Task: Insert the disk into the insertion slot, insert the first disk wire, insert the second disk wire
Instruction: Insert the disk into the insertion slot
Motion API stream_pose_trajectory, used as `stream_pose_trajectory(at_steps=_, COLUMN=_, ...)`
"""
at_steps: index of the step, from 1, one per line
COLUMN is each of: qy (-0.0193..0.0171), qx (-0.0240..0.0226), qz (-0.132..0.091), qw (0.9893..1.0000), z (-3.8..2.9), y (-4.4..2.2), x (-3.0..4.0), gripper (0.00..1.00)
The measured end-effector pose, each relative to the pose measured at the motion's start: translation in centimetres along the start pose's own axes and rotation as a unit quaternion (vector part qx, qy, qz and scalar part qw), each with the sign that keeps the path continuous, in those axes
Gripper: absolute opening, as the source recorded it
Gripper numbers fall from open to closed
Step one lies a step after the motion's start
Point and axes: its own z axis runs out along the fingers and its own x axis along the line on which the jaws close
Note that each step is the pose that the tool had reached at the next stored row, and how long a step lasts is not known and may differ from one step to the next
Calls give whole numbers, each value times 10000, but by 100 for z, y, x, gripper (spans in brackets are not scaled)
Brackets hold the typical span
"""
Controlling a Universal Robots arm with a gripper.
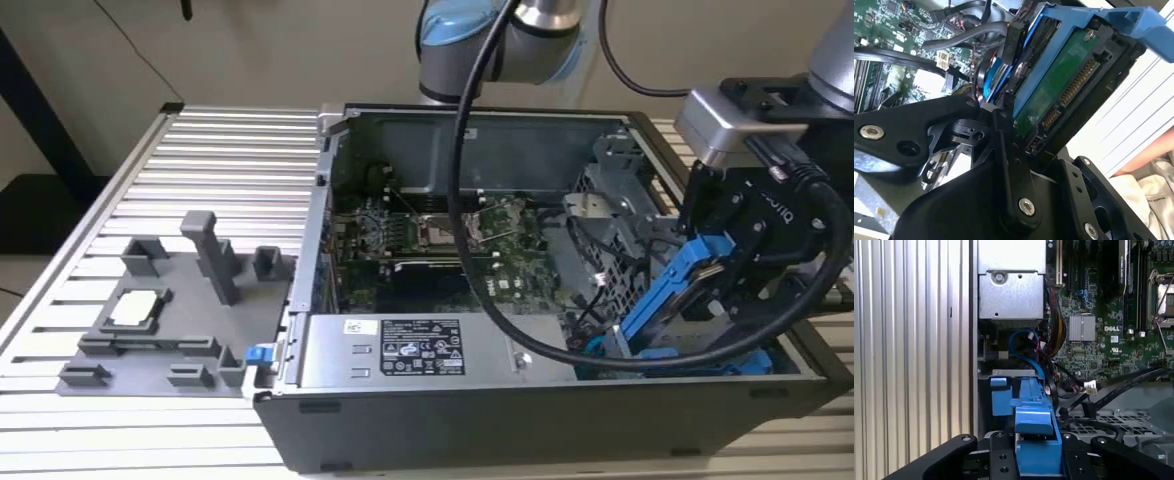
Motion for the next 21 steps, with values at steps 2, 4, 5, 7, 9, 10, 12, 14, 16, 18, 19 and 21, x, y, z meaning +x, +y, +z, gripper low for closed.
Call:
stream_pose_trajectory(at_steps=2, qy=0, qx=0, qz=0, qw=10000, z=36, y=-1, x=1, gripper=33)
stream_pose_trajectory(at_steps=4, qy=0, qx=0, qz=0, qw=10000, z=72, y=-2, x=1, gripper=33)
stream_pose_trajectory(at_steps=5, qy=0, qx=0, qz=0, qw=10000, z=91, y=-3, x=2, gripper=33)
stream_pose_trajectory(at_steps=7, qy=0, qx=0, qz=0, qw=10000, z=117, y=-4, x=2, gripper=33)
stream_pose_trajectory(at_steps=9, qy=1, qx=0, qz=0, qw=10000, z=134, y=-4, x=2, gripper=33)
stream_pose_trajectory(at_steps=10, qy=1, qx=0, qz=0, qw=10000, z=137, y=-4, x=2, gripper=33)
stream_pose_trajectory(at_steps=12, qy=1, qx=0, qz=0, qw=10000, z=138, y=-4, x=2, gripper=33)
stream_pose_trajectory(at_steps=14, qy=0, qx=0, qz=0, qw=10000, z=140, y=-4, x=2, gripper=33)
stream_pose_trajectory(at_steps=16, qy=1, qx=1, qz=0, qw=10000, z=140, y=-5, x=2, gripper=35)
stream_pose_trajectory(at_steps=18, qy=0, qx=0, qz=0, qw=10000, z=140, y=-5, x=2, gripper=35)
stream_pose_trajectory(at_steps=19, qy=0, qx=0, qz=0, qw=10000, z=137, y=-4, x=3, gripper=41)
stream_pose_trajectory(at_steps=21, qy=9, qx=-3, qz=1, qw=10000, z=102, y=-3, x=2, gripper=41)
